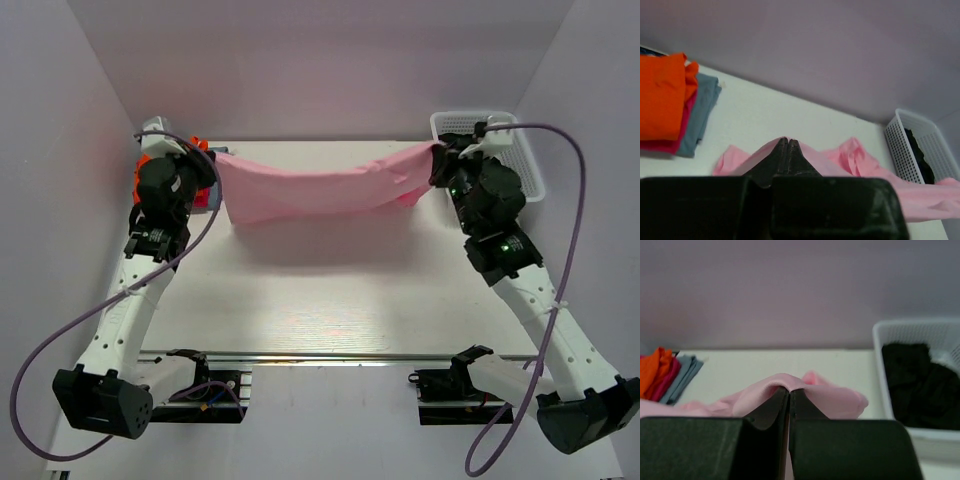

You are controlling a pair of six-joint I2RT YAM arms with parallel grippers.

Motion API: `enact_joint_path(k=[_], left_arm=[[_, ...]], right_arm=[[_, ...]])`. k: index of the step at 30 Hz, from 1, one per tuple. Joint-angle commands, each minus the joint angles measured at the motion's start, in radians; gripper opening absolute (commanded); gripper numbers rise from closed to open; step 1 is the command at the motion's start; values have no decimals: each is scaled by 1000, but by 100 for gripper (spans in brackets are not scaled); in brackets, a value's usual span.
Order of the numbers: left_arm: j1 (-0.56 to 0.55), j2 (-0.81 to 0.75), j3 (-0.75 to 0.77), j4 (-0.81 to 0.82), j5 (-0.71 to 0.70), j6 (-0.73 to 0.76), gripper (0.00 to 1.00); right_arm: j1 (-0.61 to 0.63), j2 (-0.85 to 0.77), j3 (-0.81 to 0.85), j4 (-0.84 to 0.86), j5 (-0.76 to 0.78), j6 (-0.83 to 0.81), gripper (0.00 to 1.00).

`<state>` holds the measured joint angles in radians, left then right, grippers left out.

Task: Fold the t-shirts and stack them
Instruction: Flatten out the tshirt

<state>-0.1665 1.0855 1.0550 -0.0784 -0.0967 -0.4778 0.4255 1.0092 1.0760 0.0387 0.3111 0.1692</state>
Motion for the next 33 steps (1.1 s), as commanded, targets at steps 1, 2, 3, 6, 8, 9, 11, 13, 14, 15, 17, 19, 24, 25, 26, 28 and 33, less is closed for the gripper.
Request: enact_joint_path(k=[1,2,3,6,8,9,11,13,14,15,17,19,24,25,26,28,33], left_arm=[[16,-23,142,-20,-77,59,0],[16,-22,172,-32,-92,73,0],[16,-22,197,-41,-103,83,0],[16,-32,285,-41,-113,125,0],[16,-41,319,-41,-113,148,0],[16,-55,345,-41,-113,159,0],[6,-64,367,-41,-89,191,0],[5,-94,404,-41,-22,220,0],[5,-95,414,-41,-2,220,0],[5,-111,436,-52,24,232,0],[5,-140,445,-64,58,245,0],[5,-160,470,-75,71,245,0],[5,-223,507,-115,109,245,0],[5,-236,507,-129,121,245,0],[15,-246,516,-142,149,245,0],[15,-268,525,-171,149,245,0],[15,-360,525,-204,203,236,0]], right_arm=[[-7,-8,130,107,85,-149,0],[-7,-1,166,109,88,-212,0],[-10,3,189,107,86,-223,0],[-7,8,275,93,91,-287,0],[-7,2,331,92,77,-325,0],[-7,-1,344,89,71,-339,0],[-4,-8,400,69,36,-367,0],[-4,-18,441,53,13,-388,0],[-4,-20,464,37,-13,-398,0],[-4,-36,484,27,-55,-427,0],[-2,-49,522,-6,-92,-430,0],[-4,-84,541,-37,-138,-436,0],[-1,-152,594,-92,-227,-432,0],[-1,-178,599,-92,-237,-438,0],[-2,-182,604,-91,-242,-438,0],[-2,-208,628,-100,-250,-444,0],[-4,-254,668,-163,-300,-436,0]])
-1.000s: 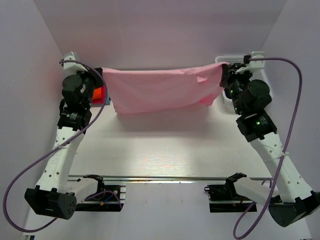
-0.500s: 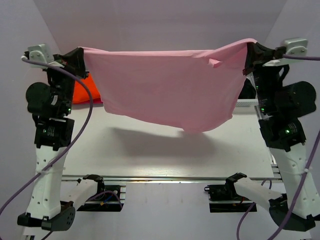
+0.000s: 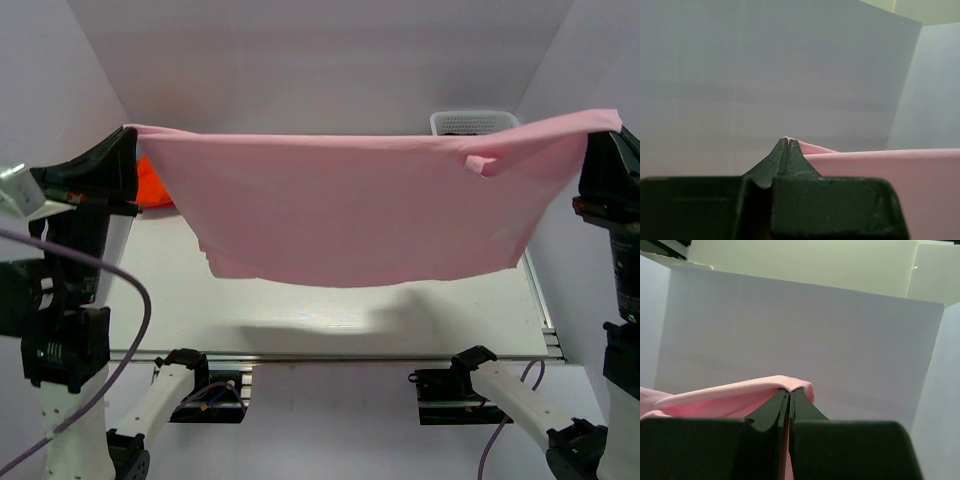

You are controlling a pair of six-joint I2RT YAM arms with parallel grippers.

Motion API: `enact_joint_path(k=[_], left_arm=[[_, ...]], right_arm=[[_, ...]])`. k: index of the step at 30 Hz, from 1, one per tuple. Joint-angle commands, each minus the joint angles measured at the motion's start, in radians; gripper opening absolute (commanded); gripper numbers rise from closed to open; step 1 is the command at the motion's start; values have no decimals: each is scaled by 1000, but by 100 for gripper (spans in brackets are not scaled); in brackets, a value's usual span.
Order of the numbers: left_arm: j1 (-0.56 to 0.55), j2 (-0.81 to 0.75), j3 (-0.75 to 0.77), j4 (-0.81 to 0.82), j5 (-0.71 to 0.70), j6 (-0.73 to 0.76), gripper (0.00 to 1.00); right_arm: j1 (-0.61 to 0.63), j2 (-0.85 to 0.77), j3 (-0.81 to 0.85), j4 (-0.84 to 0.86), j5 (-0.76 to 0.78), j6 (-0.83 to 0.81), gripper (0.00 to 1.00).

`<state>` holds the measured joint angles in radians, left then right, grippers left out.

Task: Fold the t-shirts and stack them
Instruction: Flatten out the tshirt

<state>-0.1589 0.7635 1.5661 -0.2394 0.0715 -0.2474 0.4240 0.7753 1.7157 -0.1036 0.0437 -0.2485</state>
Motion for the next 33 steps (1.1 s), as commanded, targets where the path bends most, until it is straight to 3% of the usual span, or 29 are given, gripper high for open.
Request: enact_joint_path(k=[1,9,16,21,25,33], left_arm=[[7,-49,2,-43,43,5,0],[7,-101,-11,-81,79,-6,0],[7,-191,-220,-26,16,-75,0],[7,-191,-349,-6,-74,-119,0],[7,-135,-429,14,-137,-153,0],[7,5,-624,92,-239,-208,0]], right_arm=[[-2,-25,31,-40,-28,-14,0],[-2,-77,2,-41,-83,3,0],[-1,-134,-169,19,-87,18,0],[-2,-140,-369,140,-7,28,0],[1,-117,-566,309,149,26,0],[-2,67,-735,493,260,-31,0]])
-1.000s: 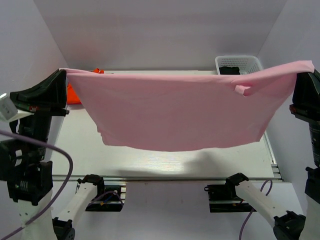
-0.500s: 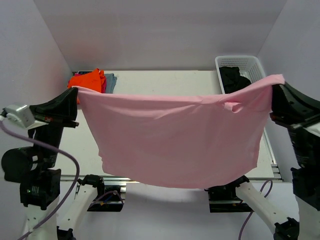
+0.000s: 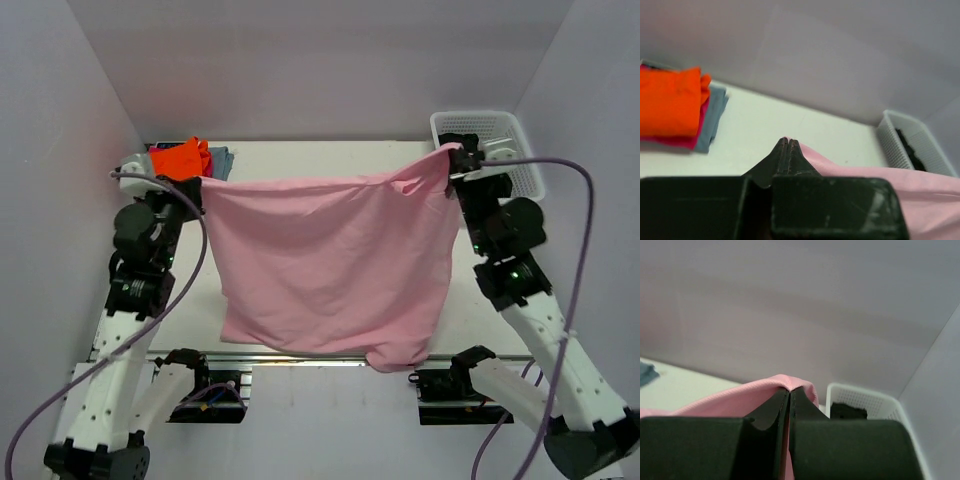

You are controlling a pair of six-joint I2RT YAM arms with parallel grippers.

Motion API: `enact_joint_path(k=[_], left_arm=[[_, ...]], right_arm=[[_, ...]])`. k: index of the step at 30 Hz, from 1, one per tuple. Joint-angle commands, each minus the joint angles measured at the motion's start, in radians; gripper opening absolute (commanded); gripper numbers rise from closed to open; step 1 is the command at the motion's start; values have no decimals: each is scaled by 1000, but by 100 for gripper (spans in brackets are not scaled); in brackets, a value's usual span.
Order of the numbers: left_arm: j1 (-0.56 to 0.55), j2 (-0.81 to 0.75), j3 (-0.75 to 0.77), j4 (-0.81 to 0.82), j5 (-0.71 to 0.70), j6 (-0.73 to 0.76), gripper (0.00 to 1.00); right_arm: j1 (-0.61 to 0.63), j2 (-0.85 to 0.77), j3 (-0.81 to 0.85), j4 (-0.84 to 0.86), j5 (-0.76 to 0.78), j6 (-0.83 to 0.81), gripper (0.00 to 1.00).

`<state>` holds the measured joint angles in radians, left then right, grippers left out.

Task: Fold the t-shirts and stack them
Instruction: Flatten out the tshirt

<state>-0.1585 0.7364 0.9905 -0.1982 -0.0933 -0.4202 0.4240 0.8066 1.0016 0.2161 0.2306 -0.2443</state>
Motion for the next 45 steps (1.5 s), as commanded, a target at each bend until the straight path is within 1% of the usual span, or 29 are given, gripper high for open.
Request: enact_joint_path(k=[1,4,5,8,9,10,12,13,15,16,17,18,19,20,21,23,24,25,26,28,29,31,35,39,42,44,45], left_arm=[[7,47,-62,63,-74,-35,0],[7,116,-98,115,-105,-35,0],[7,138,-110,129,-118,-35,0],[7,248,-110,167,-138,-35,0],[7,279,-95,167,-151,-35,0],[7,346,-78,183,-151,-35,0],[7,414,-41,212,-175,-26,0],[7,485,-8,212,-190,-26,0],[7,562,37,212,-210,-26,0],[7,599,86,212,-220,-17,0],[7,636,108,212,-220,-17,0],[7,708,129,212,-220,-17,0],[16,745,175,221,-220,-17,0],[16,782,198,221,-220,-5,0],[16,858,223,221,-220,-5,0],[25,935,316,212,-220,-5,0],[25,974,345,197,-211,-5,0],[25,1010,406,188,-197,-5,0],[34,1084,436,178,-197,-5,0],[45,1148,514,166,-166,-5,0],[45,1207,539,154,-166,-5,0],[45,1259,600,141,-155,-5,0],[63,1360,671,141,-109,-5,0],[63,1448,746,160,-63,-5,0],[73,1491,778,160,-17,8,0],[73,1503,778,172,15,8,0],[73,1503,778,172,15,8,0]], right_arm=[[-2,72,-52,196,81,-41,0],[-5,175,-72,255,137,-33,0],[-4,250,-73,267,160,-35,0],[-4,328,-28,290,220,-55,0],[-8,412,-15,290,240,-59,0],[-8,439,-3,289,249,-58,0],[-14,538,49,295,254,-58,0],[-14,586,86,296,257,-55,0],[-25,653,117,295,260,-49,0],[-28,698,144,295,260,-43,0],[-36,722,178,283,260,-39,0],[-40,788,213,278,259,-29,0],[-47,811,230,270,259,-27,0],[-51,833,289,252,253,-26,0],[-57,897,307,246,251,-21,0],[-70,939,345,221,251,-13,0],[-83,982,408,203,250,-7,0],[-85,1018,428,184,248,0,0],[-91,1057,465,180,245,10,0],[-105,1104,526,155,216,22,0],[-109,1135,538,149,201,31,0],[-125,1164,584,128,159,42,0],[-152,1272,652,97,70,74,0],[-177,1367,750,43,26,115,0],[-197,1399,792,8,-49,152,0],[-203,1387,781,-14,-103,158,0],[-206,1378,770,-14,-103,158,0]])
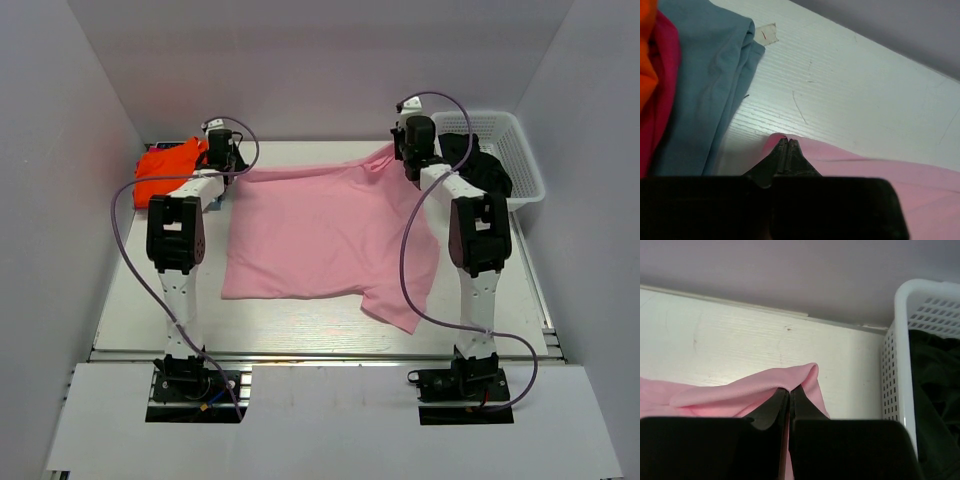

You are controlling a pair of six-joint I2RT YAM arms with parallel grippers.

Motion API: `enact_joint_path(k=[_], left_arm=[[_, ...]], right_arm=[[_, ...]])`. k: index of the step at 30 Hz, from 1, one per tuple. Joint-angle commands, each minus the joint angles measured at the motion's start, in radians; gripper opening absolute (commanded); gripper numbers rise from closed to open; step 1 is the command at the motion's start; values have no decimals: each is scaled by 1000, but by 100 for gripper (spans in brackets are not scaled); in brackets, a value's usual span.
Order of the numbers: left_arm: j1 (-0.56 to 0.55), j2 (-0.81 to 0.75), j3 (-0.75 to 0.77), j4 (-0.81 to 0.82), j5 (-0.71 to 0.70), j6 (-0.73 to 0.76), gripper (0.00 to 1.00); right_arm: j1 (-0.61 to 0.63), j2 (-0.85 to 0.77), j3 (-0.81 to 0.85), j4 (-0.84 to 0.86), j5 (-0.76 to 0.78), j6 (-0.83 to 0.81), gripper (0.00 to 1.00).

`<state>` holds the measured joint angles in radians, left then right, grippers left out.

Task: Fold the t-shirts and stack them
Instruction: Flatten out the tshirt, then fold the flattened tshirt in 1/3 of the way

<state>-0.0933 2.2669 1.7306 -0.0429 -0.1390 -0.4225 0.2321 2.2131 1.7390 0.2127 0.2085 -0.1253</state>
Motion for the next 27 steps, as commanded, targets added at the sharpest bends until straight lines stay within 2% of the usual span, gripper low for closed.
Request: enact_joint_path(k=[1,7,12,16,21,27], left_arm=[[7,-46,20,26,71,10,0],[7,-185,-164,60,62,30,0],[-2,-332,-330,60,62,64,0],[-11,-418,-446,40,27,64,0],[-2,-487,-512,11,27,64,0],[-11,-543,-560,-34,9,73,0]], right_arm=[[-11,-44,22,-12,-104,38,0],[-10,-223,-188,-42,-142,99,0],[-8,-328,-315,-162,-144,156,0],[-11,-418,-398,-194,-77,245,0],[-10,-492,-473,-356,-116,282,0],[-11,-637,-617,-395,-181,343,0]])
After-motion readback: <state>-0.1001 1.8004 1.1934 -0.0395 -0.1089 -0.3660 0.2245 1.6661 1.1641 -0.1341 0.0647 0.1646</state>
